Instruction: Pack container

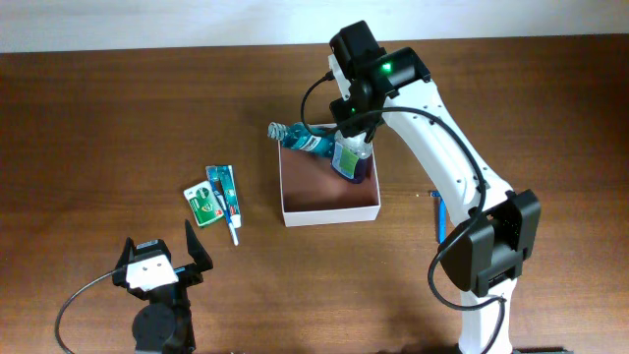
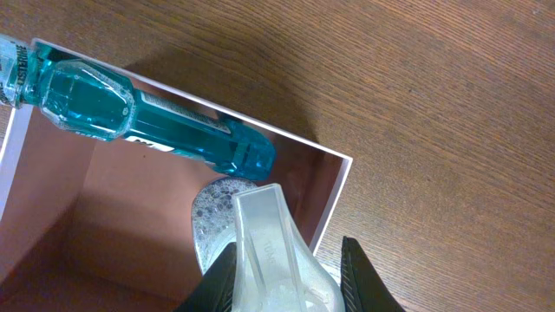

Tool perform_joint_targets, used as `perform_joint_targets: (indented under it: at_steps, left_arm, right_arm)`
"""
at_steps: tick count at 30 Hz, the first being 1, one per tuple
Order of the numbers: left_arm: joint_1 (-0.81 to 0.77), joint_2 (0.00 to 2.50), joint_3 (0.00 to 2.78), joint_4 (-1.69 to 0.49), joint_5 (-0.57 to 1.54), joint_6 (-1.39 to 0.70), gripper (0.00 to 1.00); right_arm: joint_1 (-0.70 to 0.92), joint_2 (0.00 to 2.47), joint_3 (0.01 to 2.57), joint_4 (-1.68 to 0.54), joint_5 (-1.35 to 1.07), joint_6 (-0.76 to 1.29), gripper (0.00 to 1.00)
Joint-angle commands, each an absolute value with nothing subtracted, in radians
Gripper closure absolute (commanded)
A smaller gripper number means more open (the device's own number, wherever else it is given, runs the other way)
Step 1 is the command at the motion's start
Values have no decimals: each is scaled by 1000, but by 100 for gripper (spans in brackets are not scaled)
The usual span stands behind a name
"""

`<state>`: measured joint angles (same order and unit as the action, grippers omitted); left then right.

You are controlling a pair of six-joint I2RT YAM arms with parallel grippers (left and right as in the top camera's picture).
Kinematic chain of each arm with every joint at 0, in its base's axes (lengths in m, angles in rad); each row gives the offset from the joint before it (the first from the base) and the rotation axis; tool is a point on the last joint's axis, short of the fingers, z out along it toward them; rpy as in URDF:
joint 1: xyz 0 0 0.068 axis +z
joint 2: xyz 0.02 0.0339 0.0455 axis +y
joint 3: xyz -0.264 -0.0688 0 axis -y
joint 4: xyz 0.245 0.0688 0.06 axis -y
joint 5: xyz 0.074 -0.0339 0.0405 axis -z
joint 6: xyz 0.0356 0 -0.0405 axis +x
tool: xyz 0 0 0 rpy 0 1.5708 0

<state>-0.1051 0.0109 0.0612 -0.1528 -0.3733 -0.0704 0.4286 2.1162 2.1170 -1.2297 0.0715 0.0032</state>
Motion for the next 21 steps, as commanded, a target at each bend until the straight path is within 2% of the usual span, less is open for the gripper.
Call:
perform_joint_targets:
  at_steps: [1, 8, 9, 10, 21]
  left_arm:
    - [-100, 5, 49, -149, -369, -52, 1]
    - [-100, 5, 49, -149, -369, -52, 1]
    - [-100, 5, 49, -149, -369, -52, 1]
    - [-100, 5, 49, -149, -369, -52, 1]
    - [-100, 5, 49, -149, -369, -52, 1]
  right_arm:
    - [435, 2115, 2143, -1226, 89, 4, 82]
    - [435, 2131, 2143, -1230, 87, 4, 81]
    - [435, 2131, 2143, -1233, 86, 4, 70]
    - [435, 2131, 2143, -1235, 83, 4, 67]
    - [435, 2131, 2143, -1273, 83, 4, 55]
